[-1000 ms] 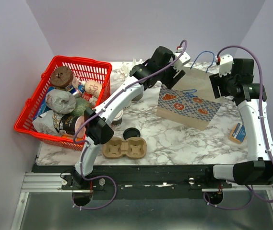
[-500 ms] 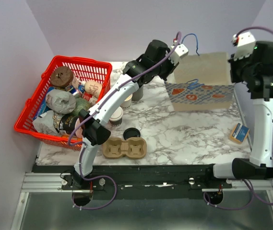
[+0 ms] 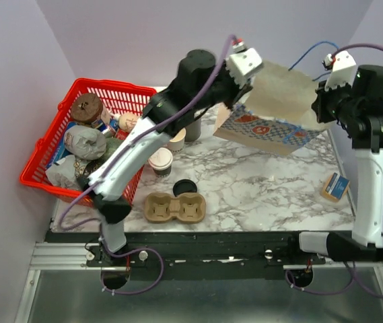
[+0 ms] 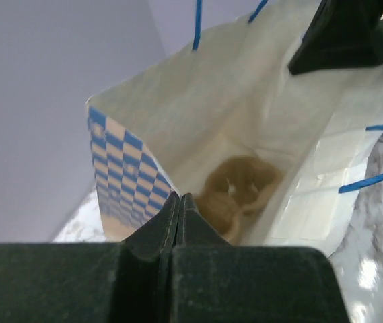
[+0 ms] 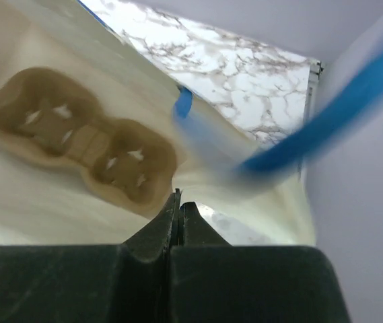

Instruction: Pack the takeout coffee

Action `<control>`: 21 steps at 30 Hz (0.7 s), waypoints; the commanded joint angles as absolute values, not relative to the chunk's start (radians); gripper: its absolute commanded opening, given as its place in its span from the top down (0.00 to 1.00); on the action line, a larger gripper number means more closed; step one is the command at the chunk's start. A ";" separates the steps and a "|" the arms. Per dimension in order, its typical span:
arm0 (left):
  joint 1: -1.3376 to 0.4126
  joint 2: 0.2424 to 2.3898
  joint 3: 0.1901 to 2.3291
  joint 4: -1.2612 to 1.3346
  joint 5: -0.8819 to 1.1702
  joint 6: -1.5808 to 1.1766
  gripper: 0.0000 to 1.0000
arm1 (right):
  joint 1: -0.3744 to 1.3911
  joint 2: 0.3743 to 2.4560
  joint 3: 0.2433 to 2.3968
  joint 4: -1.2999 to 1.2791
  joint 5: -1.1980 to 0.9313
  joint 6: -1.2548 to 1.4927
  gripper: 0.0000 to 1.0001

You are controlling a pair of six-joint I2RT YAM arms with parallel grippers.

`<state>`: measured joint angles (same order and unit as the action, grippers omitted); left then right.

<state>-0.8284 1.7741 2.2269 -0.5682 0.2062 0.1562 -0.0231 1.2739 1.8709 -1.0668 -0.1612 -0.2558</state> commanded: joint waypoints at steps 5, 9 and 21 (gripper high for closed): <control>-0.797 1.695 2.087 -0.379 0.313 0.038 1.00 | -0.077 1.321 1.969 -1.168 -0.264 -0.206 0.99; -0.705 2.068 2.629 -0.686 0.269 0.082 1.00 | -0.098 1.460 1.956 -1.094 -0.203 -0.259 0.99; -0.727 1.875 2.231 -0.594 0.341 0.005 1.00 | -0.089 1.275 1.689 -1.178 -0.314 -0.192 1.00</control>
